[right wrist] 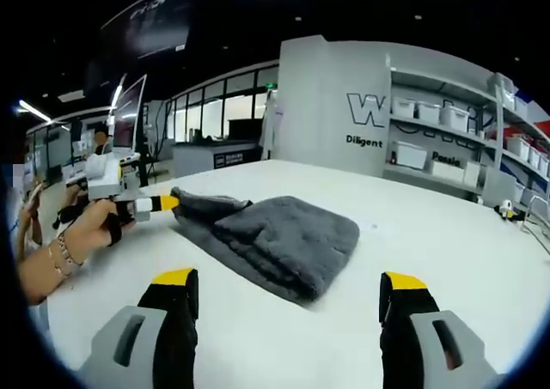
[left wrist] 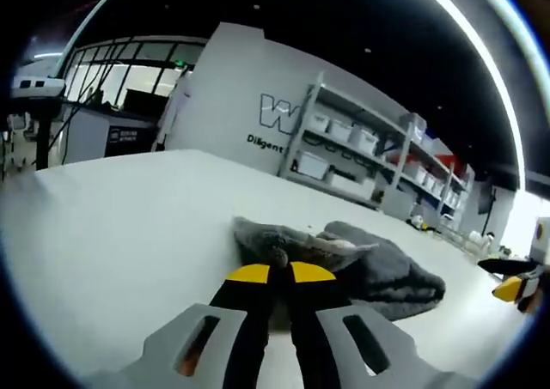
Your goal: Open the folded towel by lifting each exposed corner and separating the folded layers until the towel lies flat within the target outline without major curled edges
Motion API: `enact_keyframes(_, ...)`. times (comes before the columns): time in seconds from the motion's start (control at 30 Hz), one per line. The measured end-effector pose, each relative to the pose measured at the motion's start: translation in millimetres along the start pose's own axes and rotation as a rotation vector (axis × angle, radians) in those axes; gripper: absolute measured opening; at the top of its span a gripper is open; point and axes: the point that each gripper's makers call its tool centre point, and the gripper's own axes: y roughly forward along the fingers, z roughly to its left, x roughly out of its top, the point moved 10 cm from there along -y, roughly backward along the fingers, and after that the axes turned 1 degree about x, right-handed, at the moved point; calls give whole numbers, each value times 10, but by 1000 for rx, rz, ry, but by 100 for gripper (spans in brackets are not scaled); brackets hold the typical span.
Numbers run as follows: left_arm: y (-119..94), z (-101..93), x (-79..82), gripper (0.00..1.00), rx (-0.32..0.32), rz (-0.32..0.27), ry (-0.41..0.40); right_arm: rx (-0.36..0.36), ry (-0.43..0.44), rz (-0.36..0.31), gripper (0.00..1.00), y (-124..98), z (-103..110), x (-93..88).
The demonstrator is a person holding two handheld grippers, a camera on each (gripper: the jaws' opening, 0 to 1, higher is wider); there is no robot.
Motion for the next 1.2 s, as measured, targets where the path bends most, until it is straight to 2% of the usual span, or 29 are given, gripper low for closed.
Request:
enact_keyframes(0.1, -2, 31, -16, 9, 21, 21, -4, 1, 0, 3, 88, 2, 0, -4)
enact_keyframes(0.13, -14, 45, -36, 11, 36, 50, 7, 1, 0, 6, 88, 2, -1, -6)
enact_keyframes(0.27, -68, 24, -72, 32, 63, 107, 9, 0, -2, 9, 88, 3, -6, -7)
enact_keyframes(0.37, -58, -2, -23, 45, 70, 137, 93, 0, -3, 13, 88, 1, -10, -10)
enact_keyframes(0.5, -51, -97, 94, 55, 42, 101, 242, 1, -3, 18, 88, 1, -15, -18)
enact_keyframes(0.57, -38, -173, 163, 55, 10, 81, 360, 2, -4, 19, 88, 0, -12, -22)
enact_keyframes(0.7, 2, -318, 227, 55, -58, 60, 540, 5, -7, 19, 88, 1, -12, -15)
enact_keyframes(0.77, 11, -365, 221, 52, -81, 62, 568, 7, -6, 18, 88, 1, -12, -12)
enact_keyframes(0.9, 52, -420, 209, 44, -106, 73, 676, 11, -6, 19, 88, 6, -13, -10)
enact_keyframes(1.03, 155, -403, 139, 38, -164, 122, 672, 12, -7, 24, 88, 13, -15, -14)
enact_keyframes(1.1, 216, -389, 95, 28, -218, 143, 664, 15, -6, 25, 87, 17, -18, -15)
enact_keyframes(1.2, 247, -373, 81, 22, -232, 146, 652, 16, -5, 26, 87, 20, -19, -16)
